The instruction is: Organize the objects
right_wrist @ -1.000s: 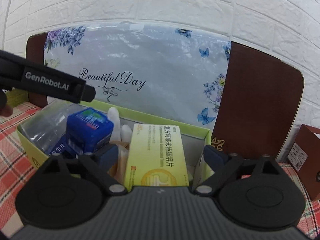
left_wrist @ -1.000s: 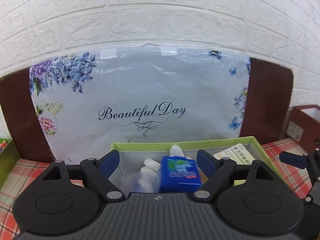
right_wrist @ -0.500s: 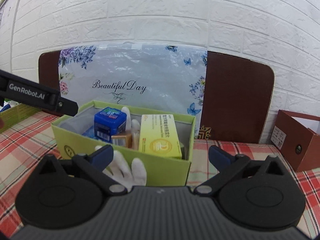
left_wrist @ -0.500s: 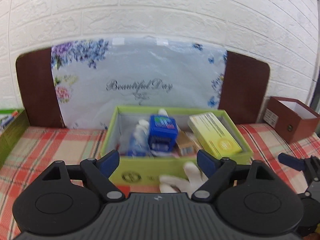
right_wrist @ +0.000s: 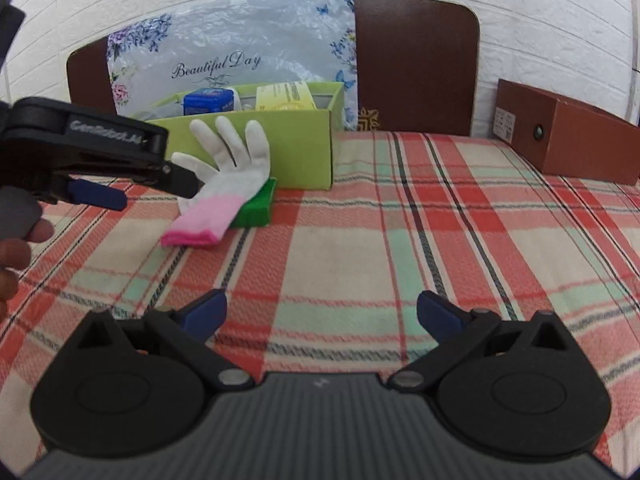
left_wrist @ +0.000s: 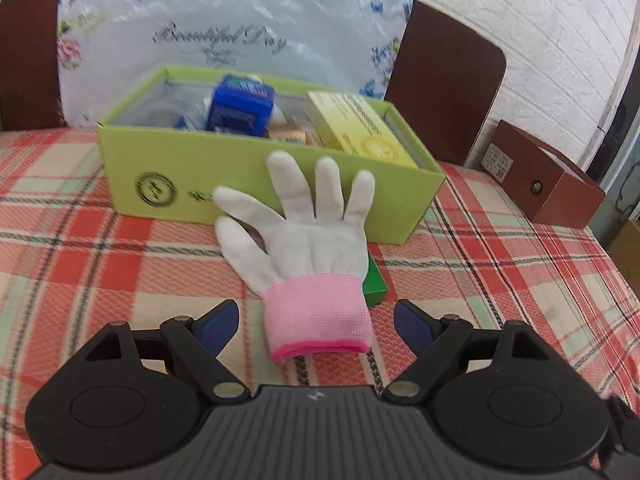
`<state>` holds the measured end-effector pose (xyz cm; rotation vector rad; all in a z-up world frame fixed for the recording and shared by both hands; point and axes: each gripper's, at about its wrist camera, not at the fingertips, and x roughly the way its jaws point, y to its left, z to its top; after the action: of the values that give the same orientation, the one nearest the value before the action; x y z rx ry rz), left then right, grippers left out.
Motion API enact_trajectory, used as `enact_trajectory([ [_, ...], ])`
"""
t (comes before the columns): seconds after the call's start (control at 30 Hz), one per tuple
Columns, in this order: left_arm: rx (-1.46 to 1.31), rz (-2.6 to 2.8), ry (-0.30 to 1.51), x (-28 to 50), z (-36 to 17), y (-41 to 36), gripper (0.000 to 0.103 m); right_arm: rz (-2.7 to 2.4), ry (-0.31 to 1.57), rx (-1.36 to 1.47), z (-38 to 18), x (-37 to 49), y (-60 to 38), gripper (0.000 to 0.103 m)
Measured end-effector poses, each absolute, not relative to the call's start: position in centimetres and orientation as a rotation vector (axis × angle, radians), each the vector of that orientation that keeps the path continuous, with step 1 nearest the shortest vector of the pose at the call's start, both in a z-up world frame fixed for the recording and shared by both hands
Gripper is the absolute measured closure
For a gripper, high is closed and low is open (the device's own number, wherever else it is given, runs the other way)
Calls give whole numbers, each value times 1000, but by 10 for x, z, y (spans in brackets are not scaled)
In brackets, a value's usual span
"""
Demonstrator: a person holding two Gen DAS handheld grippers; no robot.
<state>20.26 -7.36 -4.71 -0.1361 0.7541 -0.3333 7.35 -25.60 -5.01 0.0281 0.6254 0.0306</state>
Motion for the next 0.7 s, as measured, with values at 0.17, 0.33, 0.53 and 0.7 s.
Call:
enact_trajectory([
  [0.17, -160, -306, 805, 222, -68, -75, 36, -14, 634, 34, -51, 55, -271, 0],
  [0.33, -175, -378, 838, 221, -64, -60, 95, -22, 633, 50, -50, 52, -276, 0],
  [0.53, -158, -325, 773, 177, -53, -23, 96, 42, 638, 32, -52, 57, -260, 0],
  [0.7, -111, -231, 739, 133, -47, 10, 96, 85, 642, 12, -51, 68, -246, 0],
])
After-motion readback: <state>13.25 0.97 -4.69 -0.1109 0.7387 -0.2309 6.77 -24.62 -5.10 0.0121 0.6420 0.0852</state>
